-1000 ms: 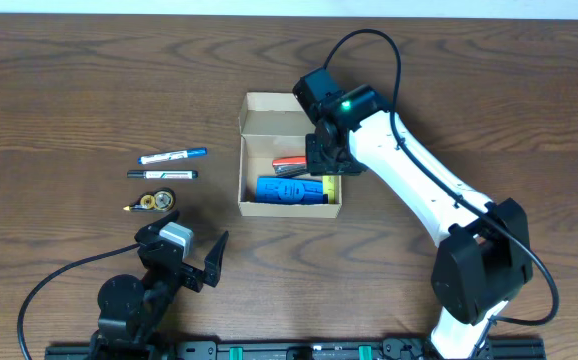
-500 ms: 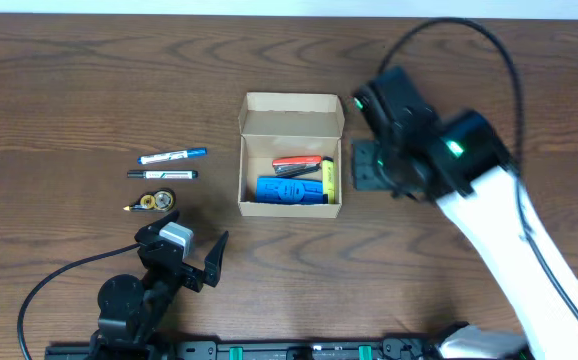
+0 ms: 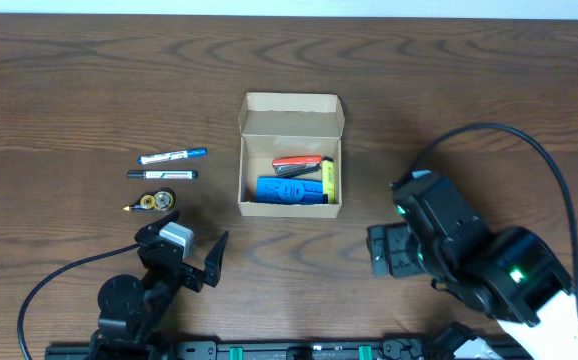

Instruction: Pack container

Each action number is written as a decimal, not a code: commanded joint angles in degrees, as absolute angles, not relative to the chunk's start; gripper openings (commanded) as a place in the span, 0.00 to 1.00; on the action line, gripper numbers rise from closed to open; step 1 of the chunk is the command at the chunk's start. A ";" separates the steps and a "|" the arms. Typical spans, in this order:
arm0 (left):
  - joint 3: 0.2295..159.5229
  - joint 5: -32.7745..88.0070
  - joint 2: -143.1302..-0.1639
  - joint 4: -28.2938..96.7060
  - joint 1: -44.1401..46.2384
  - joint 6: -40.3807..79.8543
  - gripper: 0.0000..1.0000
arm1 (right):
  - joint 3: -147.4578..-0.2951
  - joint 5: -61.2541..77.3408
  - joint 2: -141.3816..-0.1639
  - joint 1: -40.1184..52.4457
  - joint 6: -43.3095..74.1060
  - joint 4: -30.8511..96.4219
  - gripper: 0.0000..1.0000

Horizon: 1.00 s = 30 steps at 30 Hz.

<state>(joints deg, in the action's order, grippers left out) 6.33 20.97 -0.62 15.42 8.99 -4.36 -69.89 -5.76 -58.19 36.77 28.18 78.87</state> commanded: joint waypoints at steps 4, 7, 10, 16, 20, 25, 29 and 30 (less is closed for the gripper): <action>4.97 20.75 -0.27 15.73 8.64 -4.75 0.95 | -69.54 -5.63 -56.14 37.26 28.64 80.03 0.99; 4.97 20.75 -0.27 15.73 8.64 -4.75 0.95 | -69.54 -5.76 -56.16 37.26 28.67 79.96 0.99; 4.97 20.75 -0.25 15.55 8.64 -4.75 0.95 | -69.54 -5.78 -56.47 37.26 28.64 79.96 0.99; 4.97 20.75 -0.27 15.62 8.64 -4.71 0.95 | -69.54 -5.78 -56.64 37.26 28.67 79.96 0.99; 4.99 22.28 -0.27 15.57 8.64 2.17 0.95 | -69.54 -5.78 -56.64 37.26 28.64 79.96 0.99; 8.08 21.74 -1.61 16.25 8.64 6.94 0.95 | -69.54 -5.78 -56.64 37.26 28.67 79.96 0.99; 17.32 15.11 -8.67 23.77 8.64 6.85 0.95 | -69.54 -5.78 -56.64 37.26 28.64 79.96 0.99; 20.34 12.73 -11.68 26.17 8.64 6.81 0.95 | -69.54 -5.76 -56.64 37.26 28.64 79.96 0.99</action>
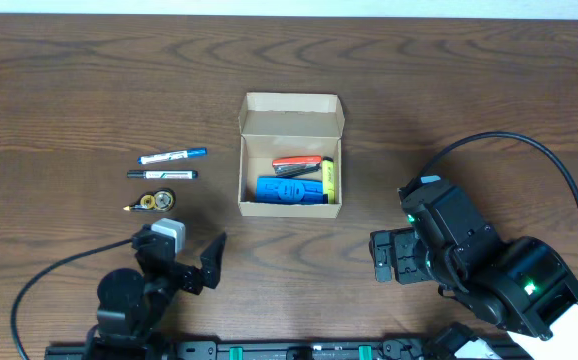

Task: Pack container
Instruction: 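Move the left gripper to the correction tape dispenser and grasp it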

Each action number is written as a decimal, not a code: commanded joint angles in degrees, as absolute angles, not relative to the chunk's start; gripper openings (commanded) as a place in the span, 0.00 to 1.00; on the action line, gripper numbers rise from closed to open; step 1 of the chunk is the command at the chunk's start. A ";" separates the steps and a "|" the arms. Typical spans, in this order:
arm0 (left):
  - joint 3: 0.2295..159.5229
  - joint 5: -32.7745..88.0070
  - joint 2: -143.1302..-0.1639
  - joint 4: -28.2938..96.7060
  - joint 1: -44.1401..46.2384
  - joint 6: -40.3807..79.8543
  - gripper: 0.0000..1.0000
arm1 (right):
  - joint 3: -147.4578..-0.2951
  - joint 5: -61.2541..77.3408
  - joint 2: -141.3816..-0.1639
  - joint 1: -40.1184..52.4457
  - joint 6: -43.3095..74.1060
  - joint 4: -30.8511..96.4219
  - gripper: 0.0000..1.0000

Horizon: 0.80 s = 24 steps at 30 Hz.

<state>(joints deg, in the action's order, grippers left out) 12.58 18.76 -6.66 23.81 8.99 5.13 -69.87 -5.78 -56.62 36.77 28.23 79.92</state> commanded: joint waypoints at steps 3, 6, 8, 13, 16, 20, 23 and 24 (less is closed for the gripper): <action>29.32 7.77 -21.41 32.32 8.64 6.22 0.95 | -69.54 -5.78 -56.64 37.26 28.64 79.96 0.99; 38.70 3.81 -31.42 38.57 8.64 6.59 0.95 | -69.54 -5.76 -56.64 37.26 28.64 79.96 0.99; 45.23 1.21 -38.04 43.40 8.64 7.73 0.95 | -69.54 -5.76 -56.64 37.26 28.64 79.96 0.99; 57.12 7.44 -51.46 47.68 8.64 8.12 0.95 | -69.54 -5.78 -56.64 37.26 28.64 79.96 0.99; 59.27 13.56 -56.69 46.15 8.64 8.19 0.96 | -69.54 -5.76 -56.64 37.26 28.67 79.96 0.99; 59.24 17.15 -62.30 43.94 8.64 8.86 0.95 | -69.54 -5.78 -56.64 37.26 28.67 79.96 0.99; 59.24 12.21 -65.76 44.18 8.58 15.59 0.95 | -69.54 -5.78 -56.64 37.26 28.67 79.96 0.99; 59.24 7.84 -67.20 44.86 8.58 22.50 0.95 | -69.54 -5.76 -56.64 37.26 28.67 79.96 0.99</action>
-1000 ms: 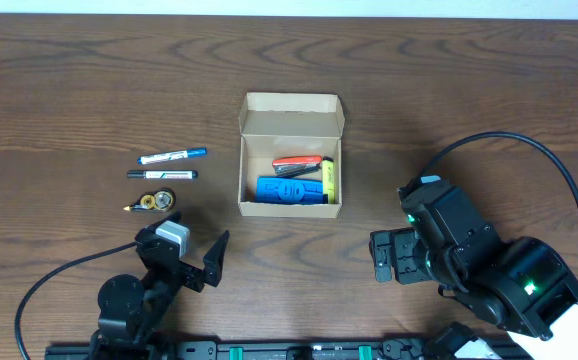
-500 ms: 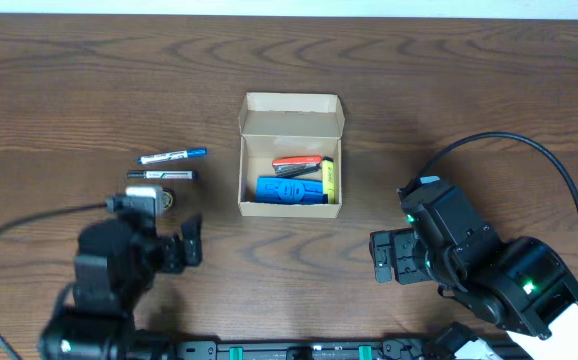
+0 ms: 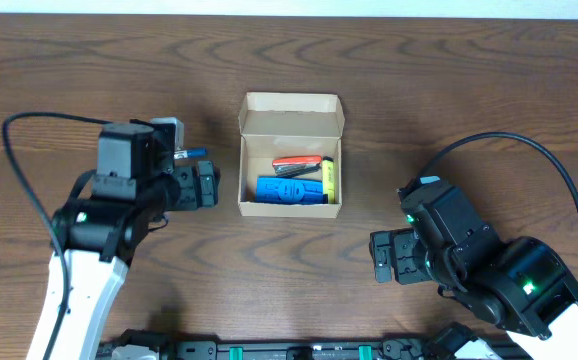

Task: Pack container
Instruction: 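Move the left gripper to the correction tape dispenser and grasp it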

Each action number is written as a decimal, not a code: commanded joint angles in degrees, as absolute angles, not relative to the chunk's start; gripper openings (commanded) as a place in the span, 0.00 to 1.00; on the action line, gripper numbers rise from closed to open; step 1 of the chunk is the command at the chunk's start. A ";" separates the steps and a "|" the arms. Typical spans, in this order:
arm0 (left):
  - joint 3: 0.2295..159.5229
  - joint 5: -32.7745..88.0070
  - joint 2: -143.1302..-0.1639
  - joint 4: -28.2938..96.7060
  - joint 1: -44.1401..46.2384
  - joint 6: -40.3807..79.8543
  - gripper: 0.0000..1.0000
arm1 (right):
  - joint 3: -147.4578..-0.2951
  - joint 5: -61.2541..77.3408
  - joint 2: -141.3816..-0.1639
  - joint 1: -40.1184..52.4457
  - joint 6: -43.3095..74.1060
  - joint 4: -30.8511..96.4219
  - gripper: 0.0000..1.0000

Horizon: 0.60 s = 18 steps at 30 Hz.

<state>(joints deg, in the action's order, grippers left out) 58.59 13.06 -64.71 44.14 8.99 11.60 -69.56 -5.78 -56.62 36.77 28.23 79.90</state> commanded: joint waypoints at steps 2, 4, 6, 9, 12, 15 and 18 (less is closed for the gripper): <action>59.24 1.67 -69.89 45.89 8.58 32.16 0.95 | -69.54 -5.78 -56.64 37.26 28.64 79.96 0.99; 59.24 -1.41 -71.99 45.98 8.58 37.30 0.96 | -69.54 -5.78 -56.64 37.26 28.64 79.96 0.99; 59.24 -4.58 -74.06 45.91 8.58 42.35 0.95 | -69.54 -5.76 -56.64 37.26 28.67 79.96 0.99; 59.24 -8.32 -76.93 45.67 8.58 48.42 0.95 | -69.54 -5.78 -56.64 37.26 28.64 79.96 0.99; 59.24 -9.54 -79.79 45.34 8.34 53.43 0.95 | -69.54 -5.76 -56.64 37.26 28.67 79.96 0.99; 59.07 -9.41 -82.76 45.30 7.25 56.34 0.95 | -69.54 -5.78 -56.64 37.26 28.67 79.96 0.99; 57.78 -7.60 -85.52 44.14 5.41 57.98 0.96 | -69.54 -5.78 -56.64 37.26 28.67 79.96 0.99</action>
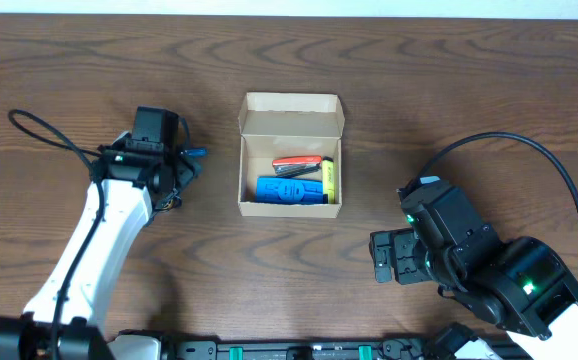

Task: Pack container
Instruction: 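Move the left gripper to the correction tape dispenser and grasp it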

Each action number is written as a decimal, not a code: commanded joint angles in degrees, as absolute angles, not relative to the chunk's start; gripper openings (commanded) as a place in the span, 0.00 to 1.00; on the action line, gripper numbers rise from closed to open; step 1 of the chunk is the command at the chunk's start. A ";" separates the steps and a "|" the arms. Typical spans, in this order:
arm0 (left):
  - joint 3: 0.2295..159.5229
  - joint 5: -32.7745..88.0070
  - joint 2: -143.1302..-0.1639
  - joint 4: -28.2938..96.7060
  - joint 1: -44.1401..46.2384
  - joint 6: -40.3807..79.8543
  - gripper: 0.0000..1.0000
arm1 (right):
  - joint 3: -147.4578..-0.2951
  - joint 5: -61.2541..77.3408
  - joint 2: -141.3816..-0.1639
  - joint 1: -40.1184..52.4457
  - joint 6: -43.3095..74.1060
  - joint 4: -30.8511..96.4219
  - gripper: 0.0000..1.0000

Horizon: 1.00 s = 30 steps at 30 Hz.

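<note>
An open cardboard box (289,112) stands mid-table. Inside lie a red stapler (302,161), a yellow highlighter (328,178) and a blue item (291,190). My left arm reaches over the loose pens to the left of the box. Its gripper (176,172) points down onto them, and the wrist hides the fingers. Only the blue marker's tip (198,153) pokes out. The black marker and the small yellow item are mostly covered. My right gripper (383,256) rests open and empty, right of the box near the front.
The right arm's body (489,275) and its cable (529,150) fill the front right corner. The left arm's cable (49,135) loops over the table at the left. The box's raised flap is on its far side.
My left arm has shifted farther from the front edge. Its wrist now points down over the markers, and more of them is covered. The right arm is where it was.
At first both arms sat near the front edge, the left gripper open, with two markers and a small yellow item lying left of the box. The right arm then shifted slightly back. By 0.6 s ago the left arm was over the markers, and now its gripper is down on them.
</note>
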<state>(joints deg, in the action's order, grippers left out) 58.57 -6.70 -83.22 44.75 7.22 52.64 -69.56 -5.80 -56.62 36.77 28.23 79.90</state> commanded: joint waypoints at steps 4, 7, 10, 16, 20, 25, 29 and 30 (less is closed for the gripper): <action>53.91 -2.39 -87.68 38.22 2.07 58.13 0.96 | -69.54 -5.76 -56.64 37.26 28.67 79.96 0.99; 51.09 -1.45 -87.72 34.98 0.16 58.92 0.96 | -69.54 -5.76 -56.64 37.26 28.67 79.96 0.99; 49.52 -1.56 -87.74 33.95 -0.60 59.24 0.96 | -69.54 -5.76 -56.64 37.26 28.67 79.96 0.99; 47.55 -1.69 -87.94 31.44 -0.75 60.88 0.99 | -69.54 -5.76 -56.64 37.26 28.64 79.96 0.99; 47.53 -1.56 -89.58 30.98 -0.84 63.40 1.00 | -69.54 -5.78 -56.64 37.26 28.67 79.96 0.99; 47.55 0.25 -93.34 29.89 -0.86 64.18 1.00 | -69.54 -5.76 -56.64 37.26 28.64 79.96 0.99; 47.55 0.99 -95.22 28.97 -0.86 64.77 0.95 | -69.54 -5.76 -56.64 37.26 28.64 79.96 0.99; 47.55 0.89 -95.50 28.80 -0.86 64.77 0.95 | -69.54 -5.78 -56.64 37.26 28.64 79.96 0.99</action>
